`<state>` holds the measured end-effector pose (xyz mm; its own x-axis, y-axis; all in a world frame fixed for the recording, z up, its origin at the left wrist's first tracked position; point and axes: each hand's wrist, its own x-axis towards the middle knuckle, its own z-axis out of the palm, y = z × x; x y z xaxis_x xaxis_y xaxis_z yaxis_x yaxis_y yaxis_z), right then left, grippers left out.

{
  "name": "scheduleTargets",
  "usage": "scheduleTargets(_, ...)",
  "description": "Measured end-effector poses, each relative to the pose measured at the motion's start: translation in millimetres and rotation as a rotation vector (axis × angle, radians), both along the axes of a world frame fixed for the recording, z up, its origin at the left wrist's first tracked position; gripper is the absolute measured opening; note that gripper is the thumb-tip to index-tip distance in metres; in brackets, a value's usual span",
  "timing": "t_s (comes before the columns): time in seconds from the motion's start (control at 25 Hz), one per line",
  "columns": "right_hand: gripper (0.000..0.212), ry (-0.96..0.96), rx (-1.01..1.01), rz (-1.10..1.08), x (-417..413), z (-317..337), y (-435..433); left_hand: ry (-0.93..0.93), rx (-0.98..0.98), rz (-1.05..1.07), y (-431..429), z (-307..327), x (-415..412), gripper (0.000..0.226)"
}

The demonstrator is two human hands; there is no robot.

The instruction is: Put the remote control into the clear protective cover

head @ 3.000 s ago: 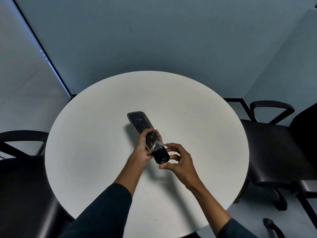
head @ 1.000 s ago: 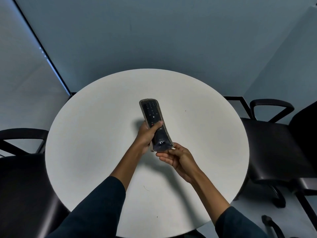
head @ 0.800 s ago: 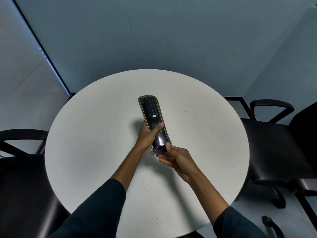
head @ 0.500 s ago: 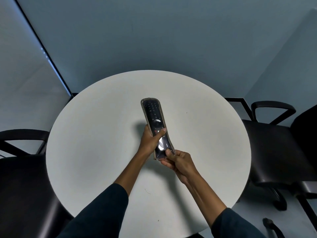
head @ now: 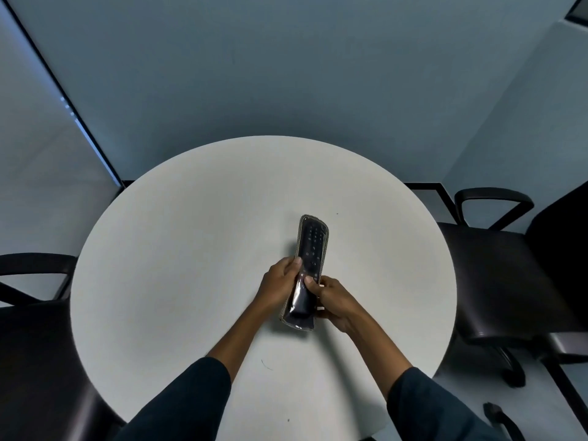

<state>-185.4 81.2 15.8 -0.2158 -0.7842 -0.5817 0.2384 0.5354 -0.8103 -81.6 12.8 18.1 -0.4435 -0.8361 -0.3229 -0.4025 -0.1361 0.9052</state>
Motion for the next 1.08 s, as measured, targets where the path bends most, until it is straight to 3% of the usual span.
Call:
scheduleTargets(0.32,0.026,0.419,0.222,-0.099,-42.0,-26.6,-14.8,0.036,0.066,0.158,-15.1,2.3,8.5,0.029)
scheduleTargets(0.92,0.044,0.545,0.269,-0.235,-49.2,-28.1,-21.5,0.078,0.062,0.161,-22.0,-4.0,6.7,0.023)
scheduleTargets(1.0,0.047,0.702,0.144,-0.275,-40.1,-8.4,-23.7,0.087,-0.063,0.184,-20.5,6.7,5.0,0.028)
scheduleTargets(1.08,0.036,0.788,-0.218,-0.302,-30.8,15.4,-21.0,0.136,-0.286,0.206,-16.2,21.4,7.0,0.032)
